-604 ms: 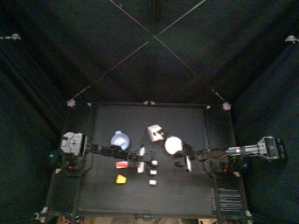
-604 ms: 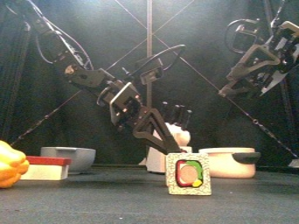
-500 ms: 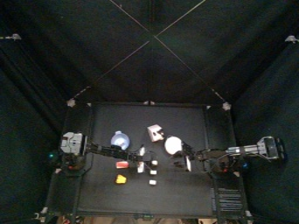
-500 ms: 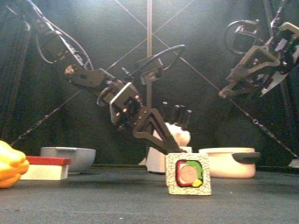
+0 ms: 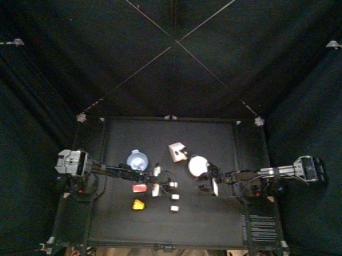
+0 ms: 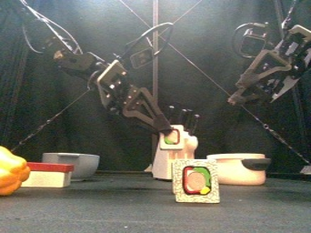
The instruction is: Put sushi piece in bowl
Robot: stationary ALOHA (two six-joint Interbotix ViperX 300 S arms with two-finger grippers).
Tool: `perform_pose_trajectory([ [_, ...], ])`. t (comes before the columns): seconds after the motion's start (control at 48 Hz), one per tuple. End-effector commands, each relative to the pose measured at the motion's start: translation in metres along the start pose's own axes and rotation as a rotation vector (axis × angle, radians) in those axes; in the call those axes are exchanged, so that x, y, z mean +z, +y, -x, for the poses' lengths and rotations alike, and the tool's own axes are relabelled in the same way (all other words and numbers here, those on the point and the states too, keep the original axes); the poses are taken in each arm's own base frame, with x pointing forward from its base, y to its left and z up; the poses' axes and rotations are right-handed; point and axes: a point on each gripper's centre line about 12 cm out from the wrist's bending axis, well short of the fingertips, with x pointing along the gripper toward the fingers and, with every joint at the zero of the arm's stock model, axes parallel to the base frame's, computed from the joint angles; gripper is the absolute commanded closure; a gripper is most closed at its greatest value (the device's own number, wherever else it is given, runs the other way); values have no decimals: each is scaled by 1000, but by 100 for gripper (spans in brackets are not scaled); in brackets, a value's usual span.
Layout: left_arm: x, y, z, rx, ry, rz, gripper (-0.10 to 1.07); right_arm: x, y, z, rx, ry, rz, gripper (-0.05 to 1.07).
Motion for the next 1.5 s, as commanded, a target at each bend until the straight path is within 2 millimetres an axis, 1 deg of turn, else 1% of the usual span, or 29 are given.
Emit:
perform_pose_trajectory([
  [0.0,6,2,20,6,-37,5,48,9,4,0,14,-27,1,21],
  [0.125,-7,3,41,13,-31,12,48,9,3,-1,13,-28,3,21],
  [0.25,-15,8,62,31,-41,26,48,9,3,-1,11,-26,2,21],
  [0.479,-26,33,99,127,-87,119,48,9,3,-1,12,-27,2,21],
  [0.646,-43,57,123,229,-112,212,48,9,4,-1,14,-27,2,21],
  [0.729,-52,63,132,266,-128,261,48,8,3,-1,13,-24,2,21],
  [0.896,-67,63,141,288,-121,290,48,9,4,-1,13,-25,3,21],
  [1.083,-80,62,144,296,-93,312,44,9,3,-1,13,-27,11,21],
  [1.208,-84,62,145,303,-84,336,34,12,4,-1,13,-33,11,21],
  [1.396,-83,64,145,310,-90,357,16,11,4,-1,13,-30,10,21],
  [1.479,-82,64,145,310,-92,359,12,11,3,-1,12,-31,9,21],
])
